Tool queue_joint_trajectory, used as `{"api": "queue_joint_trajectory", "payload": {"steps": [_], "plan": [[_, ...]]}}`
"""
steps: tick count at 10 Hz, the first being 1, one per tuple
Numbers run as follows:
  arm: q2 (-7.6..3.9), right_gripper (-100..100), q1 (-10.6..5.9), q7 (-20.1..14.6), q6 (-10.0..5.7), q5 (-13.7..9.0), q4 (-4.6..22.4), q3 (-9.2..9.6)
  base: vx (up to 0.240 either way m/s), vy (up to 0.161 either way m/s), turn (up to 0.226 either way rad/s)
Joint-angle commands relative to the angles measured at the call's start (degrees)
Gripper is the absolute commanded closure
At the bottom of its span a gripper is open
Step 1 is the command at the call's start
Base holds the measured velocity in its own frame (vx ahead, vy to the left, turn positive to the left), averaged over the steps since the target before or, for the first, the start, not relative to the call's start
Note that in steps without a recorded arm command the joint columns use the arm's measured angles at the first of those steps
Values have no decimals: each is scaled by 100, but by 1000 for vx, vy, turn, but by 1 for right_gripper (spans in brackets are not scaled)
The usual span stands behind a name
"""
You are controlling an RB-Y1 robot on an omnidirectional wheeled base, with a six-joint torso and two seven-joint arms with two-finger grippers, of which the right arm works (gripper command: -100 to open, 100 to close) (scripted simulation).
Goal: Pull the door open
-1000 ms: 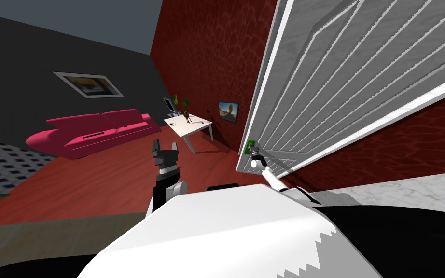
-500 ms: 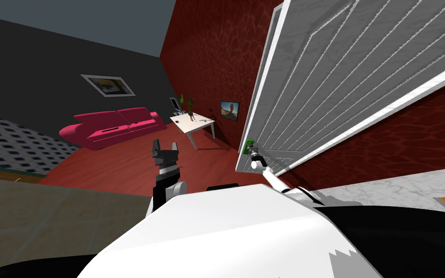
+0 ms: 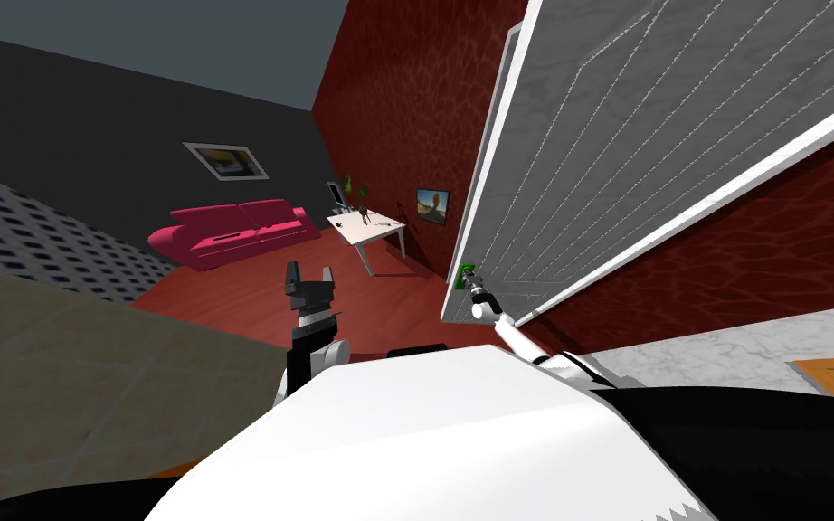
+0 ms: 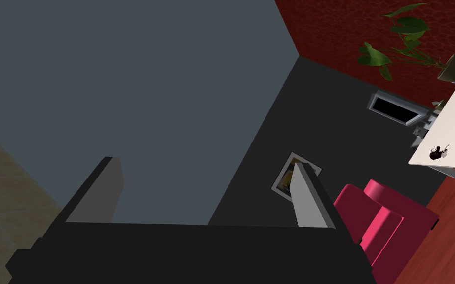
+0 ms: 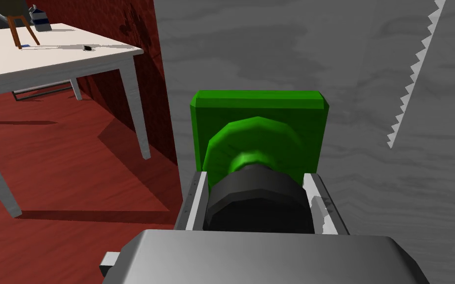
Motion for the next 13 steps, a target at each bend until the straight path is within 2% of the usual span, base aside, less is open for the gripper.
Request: {"api": "queue_joint_trajectory", "payload": {"steps": [1, 6, 7, 8, 10, 13], "plan": [[-91, 100, 36, -110, -42, 16, -76, 126, -225, -50, 107], [-338, 100, 159, -373, -116, 48, -290, 445, -195, -71, 81], [-303, 100, 158, -340, -103, 47, -237, 423, -76, -26, 25], [-461, 100, 265, -480, -199, 82, -352, 581, -56, -15, -8], [-674, 100, 396, -650, -332, 124, -514, 763, -76, -16, -21], [-1073, 100, 641, -970, -583, 201, -818, 1104, -91, -30, -22]]}}
